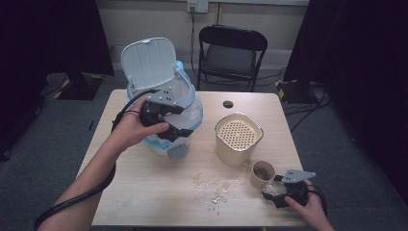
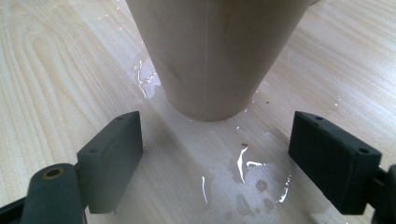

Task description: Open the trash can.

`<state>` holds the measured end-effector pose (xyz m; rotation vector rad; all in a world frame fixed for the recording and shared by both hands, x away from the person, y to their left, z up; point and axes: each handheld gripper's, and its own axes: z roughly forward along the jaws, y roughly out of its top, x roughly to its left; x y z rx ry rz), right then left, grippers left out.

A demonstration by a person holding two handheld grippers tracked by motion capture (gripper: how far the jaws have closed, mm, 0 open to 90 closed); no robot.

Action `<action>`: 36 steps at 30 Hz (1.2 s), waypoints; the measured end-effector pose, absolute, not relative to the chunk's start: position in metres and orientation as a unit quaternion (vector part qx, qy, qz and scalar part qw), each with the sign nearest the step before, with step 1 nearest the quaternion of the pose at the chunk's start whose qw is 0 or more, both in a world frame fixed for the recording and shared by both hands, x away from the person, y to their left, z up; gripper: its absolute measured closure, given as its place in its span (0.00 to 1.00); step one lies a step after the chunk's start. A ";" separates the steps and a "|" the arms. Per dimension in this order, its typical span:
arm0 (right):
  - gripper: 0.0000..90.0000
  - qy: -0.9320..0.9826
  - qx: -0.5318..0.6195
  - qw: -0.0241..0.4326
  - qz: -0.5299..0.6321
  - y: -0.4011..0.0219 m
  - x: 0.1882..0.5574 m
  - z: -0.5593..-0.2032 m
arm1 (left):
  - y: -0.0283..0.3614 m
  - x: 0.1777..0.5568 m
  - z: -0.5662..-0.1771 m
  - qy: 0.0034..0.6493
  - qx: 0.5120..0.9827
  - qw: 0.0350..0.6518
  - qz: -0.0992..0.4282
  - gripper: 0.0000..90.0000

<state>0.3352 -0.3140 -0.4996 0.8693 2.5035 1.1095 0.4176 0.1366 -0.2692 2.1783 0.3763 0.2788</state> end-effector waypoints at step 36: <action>0.09 0.875 0.281 0.121 0.376 -0.312 0.337 -0.500 | 0.120 0.378 -0.383 0.134 0.881 0.452 0.034 0.19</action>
